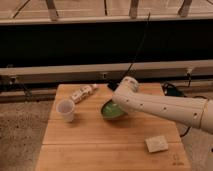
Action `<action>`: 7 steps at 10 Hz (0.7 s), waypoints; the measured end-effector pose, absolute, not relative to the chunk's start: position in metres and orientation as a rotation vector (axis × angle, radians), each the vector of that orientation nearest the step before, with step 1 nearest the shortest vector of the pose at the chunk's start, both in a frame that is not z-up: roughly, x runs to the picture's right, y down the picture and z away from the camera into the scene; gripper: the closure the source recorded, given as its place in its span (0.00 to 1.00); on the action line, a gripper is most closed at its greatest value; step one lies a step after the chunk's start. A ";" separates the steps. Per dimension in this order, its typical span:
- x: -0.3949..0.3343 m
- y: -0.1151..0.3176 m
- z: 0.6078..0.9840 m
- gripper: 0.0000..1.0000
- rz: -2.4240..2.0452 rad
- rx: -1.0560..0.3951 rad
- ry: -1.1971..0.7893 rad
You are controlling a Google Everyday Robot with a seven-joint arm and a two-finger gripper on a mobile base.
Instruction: Pick up the ceramic bowl
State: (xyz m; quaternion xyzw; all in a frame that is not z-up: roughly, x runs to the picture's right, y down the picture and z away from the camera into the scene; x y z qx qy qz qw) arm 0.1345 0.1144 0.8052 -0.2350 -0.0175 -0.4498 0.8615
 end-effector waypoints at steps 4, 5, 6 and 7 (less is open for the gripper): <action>0.130 0.110 0.793 0.96 -0.969 -0.493 -0.048; 0.129 0.108 0.789 0.96 -0.975 -0.490 -0.049; 0.129 0.108 0.787 0.96 -0.980 -0.489 -0.048; 0.128 0.107 0.784 0.96 -0.984 -0.487 -0.050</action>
